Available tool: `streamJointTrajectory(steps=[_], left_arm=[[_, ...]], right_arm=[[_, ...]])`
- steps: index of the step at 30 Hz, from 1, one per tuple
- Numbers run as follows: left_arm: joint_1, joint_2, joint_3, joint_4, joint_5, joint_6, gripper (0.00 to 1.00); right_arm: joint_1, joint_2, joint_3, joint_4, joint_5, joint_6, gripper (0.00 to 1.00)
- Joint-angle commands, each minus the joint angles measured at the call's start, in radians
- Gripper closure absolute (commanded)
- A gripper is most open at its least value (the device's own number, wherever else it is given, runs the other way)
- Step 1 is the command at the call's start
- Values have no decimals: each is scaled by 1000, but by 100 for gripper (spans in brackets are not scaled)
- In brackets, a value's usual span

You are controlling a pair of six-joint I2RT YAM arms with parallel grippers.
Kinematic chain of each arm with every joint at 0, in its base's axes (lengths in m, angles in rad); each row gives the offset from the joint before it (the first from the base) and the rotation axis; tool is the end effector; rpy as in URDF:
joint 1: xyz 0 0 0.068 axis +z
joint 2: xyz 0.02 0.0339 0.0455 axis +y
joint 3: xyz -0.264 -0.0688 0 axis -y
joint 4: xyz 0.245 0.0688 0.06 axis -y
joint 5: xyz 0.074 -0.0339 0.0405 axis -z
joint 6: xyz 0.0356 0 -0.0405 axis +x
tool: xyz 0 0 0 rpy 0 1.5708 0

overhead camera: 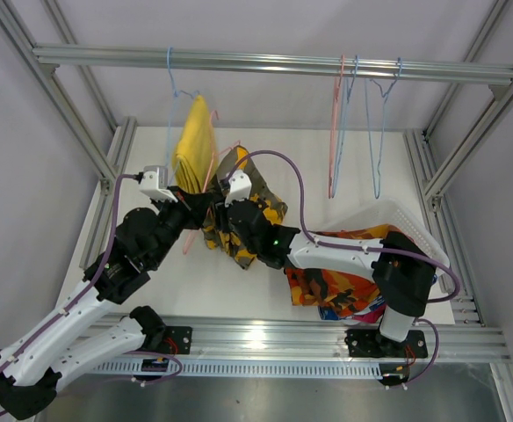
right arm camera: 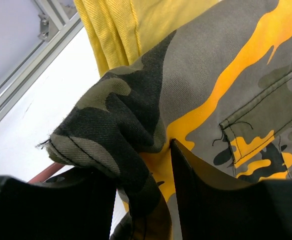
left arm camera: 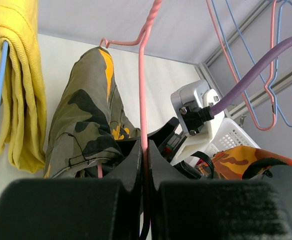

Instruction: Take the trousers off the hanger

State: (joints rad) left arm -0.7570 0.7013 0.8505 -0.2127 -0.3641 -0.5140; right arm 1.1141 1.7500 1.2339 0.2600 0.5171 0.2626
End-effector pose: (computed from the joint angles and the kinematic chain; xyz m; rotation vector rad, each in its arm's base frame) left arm 0.1241 -0.0998 0.3728 -0.0829 1.6714 -0.6743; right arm 0.1972 0.3614 0.2780 -0.4054 1.7765 0.5108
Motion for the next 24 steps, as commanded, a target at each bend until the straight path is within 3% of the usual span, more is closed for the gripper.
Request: streamJointTrajectory(steps=[1, 6, 10, 12, 15, 16, 24], left_arm=[[-4, -23, 25, 116, 4, 12, 99], [-4, -20, 25, 116, 8, 11, 99], [-4, -19, 25, 116, 5, 11, 99], [-4, -20, 24, 118, 7, 11, 99], [-4, -17, 25, 115, 10, 9, 99], [-4, -16, 24, 116, 11, 9, 99], [-4, -11, 22, 116, 17, 6, 99]], right_arm=[[12, 14, -2, 100, 110, -22, 52], [23, 13, -8, 163, 196, -75, 54], [23, -1, 1, 195, 213, -106, 70], [24, -9, 9, 196, 216, -112, 73], [21, -24, 29, 180, 222, -132, 89], [20, -30, 33, 173, 218, -138, 100], [18, -141, 84, 117, 215, -212, 100]])
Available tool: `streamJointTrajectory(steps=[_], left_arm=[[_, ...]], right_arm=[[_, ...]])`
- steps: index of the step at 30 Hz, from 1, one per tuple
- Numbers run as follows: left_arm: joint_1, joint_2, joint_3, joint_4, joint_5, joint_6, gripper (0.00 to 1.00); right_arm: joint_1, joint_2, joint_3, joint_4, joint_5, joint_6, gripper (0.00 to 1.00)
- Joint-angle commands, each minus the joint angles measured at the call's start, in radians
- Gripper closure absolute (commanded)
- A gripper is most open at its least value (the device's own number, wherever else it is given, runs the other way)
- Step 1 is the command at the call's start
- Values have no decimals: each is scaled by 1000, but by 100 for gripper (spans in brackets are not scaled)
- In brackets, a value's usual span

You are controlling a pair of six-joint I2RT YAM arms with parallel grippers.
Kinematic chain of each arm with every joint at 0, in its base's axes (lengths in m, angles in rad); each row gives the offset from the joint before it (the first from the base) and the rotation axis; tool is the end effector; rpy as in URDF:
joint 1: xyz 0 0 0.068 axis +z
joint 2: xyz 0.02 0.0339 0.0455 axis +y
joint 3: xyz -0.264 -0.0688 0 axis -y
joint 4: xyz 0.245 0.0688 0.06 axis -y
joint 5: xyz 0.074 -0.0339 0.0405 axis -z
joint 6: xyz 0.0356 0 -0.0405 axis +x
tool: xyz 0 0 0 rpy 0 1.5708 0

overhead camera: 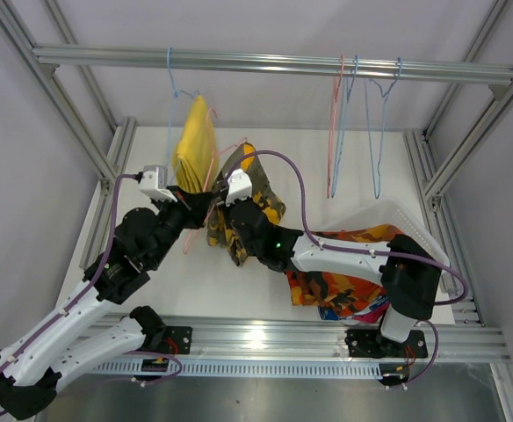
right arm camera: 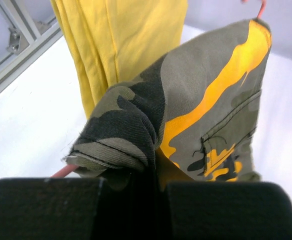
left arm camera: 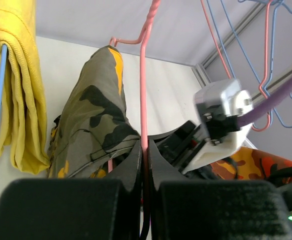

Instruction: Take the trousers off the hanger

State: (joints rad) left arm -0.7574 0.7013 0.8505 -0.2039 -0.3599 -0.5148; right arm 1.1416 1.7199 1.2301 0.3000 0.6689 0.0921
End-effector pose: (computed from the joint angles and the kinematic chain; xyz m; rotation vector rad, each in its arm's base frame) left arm 0.1240 -0.1000 0.3737 -0.0820 1.6641 -0.6832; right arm 0.1881 0.3579 0.2930 -0.4199 1.6783 0.3234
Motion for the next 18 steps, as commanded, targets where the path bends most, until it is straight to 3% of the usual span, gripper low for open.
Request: streamJointTrajectory(steps=[1, 18], left_arm=[[-3, -11, 24, 106, 13, 7, 99], [-5, 43, 22, 100, 26, -4, 99]], right_arm=[[-8, -123, 94, 67, 64, -51, 100], [40, -278, 370, -136, 86, -238, 100]])
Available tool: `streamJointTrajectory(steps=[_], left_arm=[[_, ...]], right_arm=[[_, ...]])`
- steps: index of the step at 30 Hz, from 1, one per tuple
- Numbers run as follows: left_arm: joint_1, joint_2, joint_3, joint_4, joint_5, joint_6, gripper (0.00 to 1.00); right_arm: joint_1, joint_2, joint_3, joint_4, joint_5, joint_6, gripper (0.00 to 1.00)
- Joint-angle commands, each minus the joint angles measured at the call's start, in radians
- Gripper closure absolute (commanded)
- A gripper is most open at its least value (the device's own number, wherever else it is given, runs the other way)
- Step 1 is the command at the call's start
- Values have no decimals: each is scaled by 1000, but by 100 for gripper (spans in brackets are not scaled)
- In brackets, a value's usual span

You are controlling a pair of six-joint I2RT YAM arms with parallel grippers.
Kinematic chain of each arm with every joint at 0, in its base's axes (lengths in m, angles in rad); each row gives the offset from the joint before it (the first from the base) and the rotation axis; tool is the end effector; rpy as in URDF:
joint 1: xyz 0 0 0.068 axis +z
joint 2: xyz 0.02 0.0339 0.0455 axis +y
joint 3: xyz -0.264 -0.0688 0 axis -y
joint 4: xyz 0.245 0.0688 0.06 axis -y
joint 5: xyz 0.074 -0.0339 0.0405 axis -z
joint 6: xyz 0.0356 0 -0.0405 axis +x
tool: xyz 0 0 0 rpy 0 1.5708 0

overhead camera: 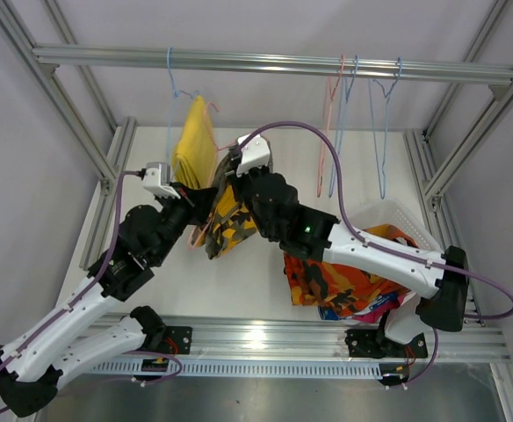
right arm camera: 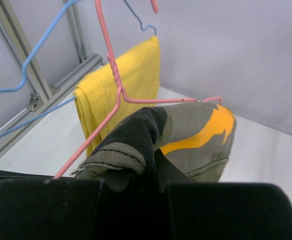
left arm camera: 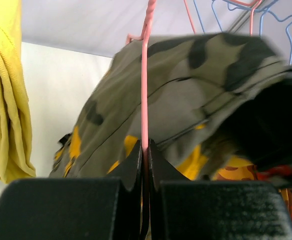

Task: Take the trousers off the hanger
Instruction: Remove the trousers from the hanger, then place the trousers in the bin.

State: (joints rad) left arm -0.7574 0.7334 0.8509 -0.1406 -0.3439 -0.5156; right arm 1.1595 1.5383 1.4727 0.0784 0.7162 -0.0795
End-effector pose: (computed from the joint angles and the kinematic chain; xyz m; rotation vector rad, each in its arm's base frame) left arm 0.1301 -0.1065 0.3760 -0.0773 1.6374 -0.7129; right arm 0.1656 0.3213 0.4225 -0.3990 1.5170 0.2930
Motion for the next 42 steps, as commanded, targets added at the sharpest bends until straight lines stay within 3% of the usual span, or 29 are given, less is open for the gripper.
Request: streamJointTrajectory(steps=[1, 12, 18, 24, 31, 35, 41, 42], left_arm=[[-3, 14, 31, 36, 9, -1, 99], [-3, 75, 37, 18, 6, 6, 99], [-5, 90, 37, 19, 3, 11, 99], [-5, 100, 43, 9, -1, 14, 99], [-13, 93, 45, 7, -13, 22, 100], [-31, 96, 47, 6, -24, 31, 99], [-60, 92, 50, 3, -53, 49, 99], [-63, 93, 50, 3, -58, 52, 99]], right_arm=[[28, -102, 144, 58, 38, -71, 100], [207, -208, 250, -23, 172, -252, 100], [292, -341, 149, 46, 285, -353, 100], [339, -469, 46, -49, 405, -327, 100], [341, -720, -175, -322, 508, -48, 100], [341, -838, -276, -597, 565, 258, 100], [341, -974, -379, -950, 629, 587, 100], [341, -997, -379, -1007, 646, 707, 100]])
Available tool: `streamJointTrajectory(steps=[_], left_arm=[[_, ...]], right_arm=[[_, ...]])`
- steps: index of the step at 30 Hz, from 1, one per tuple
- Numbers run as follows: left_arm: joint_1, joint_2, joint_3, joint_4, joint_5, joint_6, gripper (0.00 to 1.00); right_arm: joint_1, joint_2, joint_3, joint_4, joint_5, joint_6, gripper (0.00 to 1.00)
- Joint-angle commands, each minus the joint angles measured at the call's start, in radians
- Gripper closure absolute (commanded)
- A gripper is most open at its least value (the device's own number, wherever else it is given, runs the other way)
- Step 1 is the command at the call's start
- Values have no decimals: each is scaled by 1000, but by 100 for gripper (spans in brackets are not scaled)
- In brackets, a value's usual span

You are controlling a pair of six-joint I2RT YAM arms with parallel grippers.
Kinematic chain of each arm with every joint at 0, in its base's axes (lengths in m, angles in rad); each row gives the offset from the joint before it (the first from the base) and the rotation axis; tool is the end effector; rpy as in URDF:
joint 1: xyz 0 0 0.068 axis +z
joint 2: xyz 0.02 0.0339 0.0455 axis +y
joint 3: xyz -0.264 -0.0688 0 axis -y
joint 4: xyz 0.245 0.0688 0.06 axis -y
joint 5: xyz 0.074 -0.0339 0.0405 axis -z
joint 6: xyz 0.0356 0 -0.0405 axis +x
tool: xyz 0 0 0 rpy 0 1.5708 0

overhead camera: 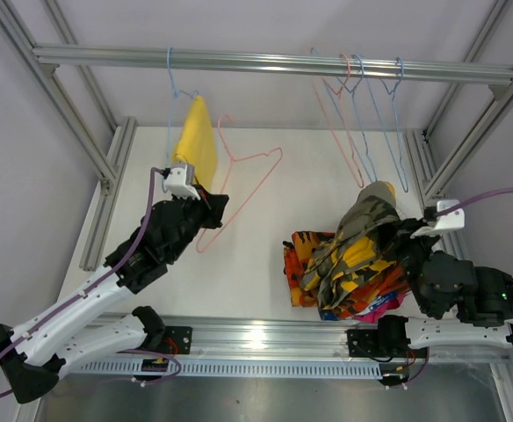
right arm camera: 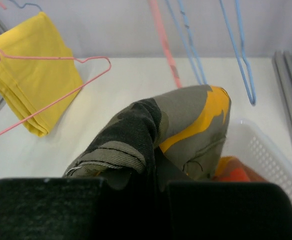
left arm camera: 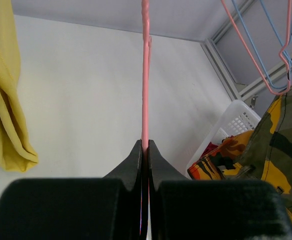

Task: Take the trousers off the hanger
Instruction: Place the trousers in the bin.

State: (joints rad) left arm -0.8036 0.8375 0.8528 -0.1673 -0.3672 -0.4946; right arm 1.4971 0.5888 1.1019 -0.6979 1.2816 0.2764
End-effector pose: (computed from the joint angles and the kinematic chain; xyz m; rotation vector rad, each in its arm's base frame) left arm 0.1434 -0.1303 0.3572 -0.0063 1.7556 -0.6432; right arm 0.0390 0.0645 0.4172 -0.0909 1.6259 0.2385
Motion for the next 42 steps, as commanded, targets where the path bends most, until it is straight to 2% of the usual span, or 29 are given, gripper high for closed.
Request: streamJointTrajectory(steps=[1, 4, 8, 9, 10, 13, 20, 24, 29, 33, 39, 40, 42], left_arm=[[-25, -9, 51, 29, -38, 34, 99], [-37, -11, 51, 31, -47, 42, 99], [-43, -9, 49, 31, -55, 47, 99], [-45, -9, 51, 31, -58, 47, 100], [-46, -11, 51, 29, -59, 50, 99], [-52, -12, 49, 31, -65, 54, 99], [-63, -8, 51, 31, -64, 57, 99], [-71, -8, 51, 29, -72, 60, 99], [-103, -11, 52, 31, -105, 80, 99], [-121, -14, 52, 34, -122, 93, 99], [-128, -12, 54, 34, -124, 97, 99], [-132, -12, 52, 34, -125, 96, 99], [-135, -12, 52, 34, -125, 97, 99]], right_arm=[[3, -56, -5, -280, 84, 407, 100], [-1, -70, -2, -466, 90, 561, 100], [-23, -58, 1, -587, 96, 694, 100], [-31, -47, 6, -629, 101, 746, 100], [-50, -44, 12, -722, 102, 868, 100], [-89, -40, 24, -822, 79, 1001, 100], [-280, -57, 52, -819, 6, 982, 100], [-349, -40, 70, -812, 30, 960, 100], [-382, -6, 46, -822, 81, 974, 92], [-402, -20, -10, -822, 50, 1026, 90], [-406, -95, -65, -821, 4, 1096, 82], [-406, -107, -65, -813, 8, 1098, 74], [-406, -138, -60, -781, 25, 1045, 68]])
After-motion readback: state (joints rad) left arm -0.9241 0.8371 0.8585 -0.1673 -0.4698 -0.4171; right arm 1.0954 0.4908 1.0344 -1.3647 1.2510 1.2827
